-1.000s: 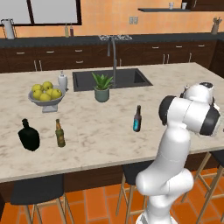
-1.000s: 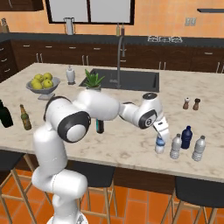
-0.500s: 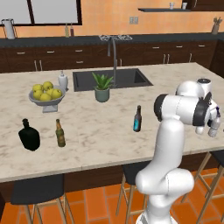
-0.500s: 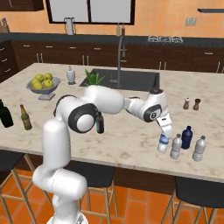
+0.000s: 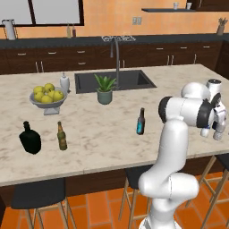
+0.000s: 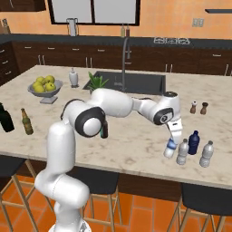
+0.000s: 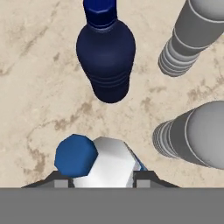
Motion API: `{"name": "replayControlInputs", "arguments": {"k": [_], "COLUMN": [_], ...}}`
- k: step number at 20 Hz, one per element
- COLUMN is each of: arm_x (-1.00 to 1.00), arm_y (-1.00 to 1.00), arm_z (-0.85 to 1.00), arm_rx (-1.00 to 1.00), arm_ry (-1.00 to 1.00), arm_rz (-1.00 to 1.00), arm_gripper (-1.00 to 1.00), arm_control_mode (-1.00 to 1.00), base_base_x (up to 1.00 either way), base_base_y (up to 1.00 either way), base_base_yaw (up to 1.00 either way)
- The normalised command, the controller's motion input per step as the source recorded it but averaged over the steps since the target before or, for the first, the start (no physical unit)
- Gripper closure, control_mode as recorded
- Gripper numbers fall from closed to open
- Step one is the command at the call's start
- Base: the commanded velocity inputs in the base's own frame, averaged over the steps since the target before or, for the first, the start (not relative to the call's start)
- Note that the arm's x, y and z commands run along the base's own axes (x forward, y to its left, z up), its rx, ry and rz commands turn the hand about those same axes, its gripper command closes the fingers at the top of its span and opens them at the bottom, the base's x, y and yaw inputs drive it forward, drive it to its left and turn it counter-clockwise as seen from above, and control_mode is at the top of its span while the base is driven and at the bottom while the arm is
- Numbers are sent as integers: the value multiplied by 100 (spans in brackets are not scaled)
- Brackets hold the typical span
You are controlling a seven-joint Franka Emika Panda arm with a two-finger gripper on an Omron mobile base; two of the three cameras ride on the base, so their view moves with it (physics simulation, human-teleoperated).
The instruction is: Move the plastic bottles in the middle to the plastics group, and the glass bottles in the middle to the glass group.
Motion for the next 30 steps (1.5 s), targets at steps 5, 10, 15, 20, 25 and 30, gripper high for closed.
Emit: {"name": "replayControlInputs", "arguments": {"k": [5,10,15,20,25,30], "arm_x": [-50,-44,-33,-18,6,0], "arm_y": [11,27,41,45,22,26], "arm_z": [-49,-50,-51,-49,-27,-6], "arm_rx": [0,-1,-4,-4,0,0], "arm_ry": [-5,-4,-1,0,0,0], "arm_rz": [-3,-1,-1,-1,-1,0], "arm_gripper": [100,100,100,100,100,100], "arm_control_mode": [-100,-100,-100,-100,-100,-100], "base_base_x": [0,0,0,0,0,0], "base_base_y": [0,0,0,0,0,0], "base_base_yaw": [0,0,0,0,0,0]}}
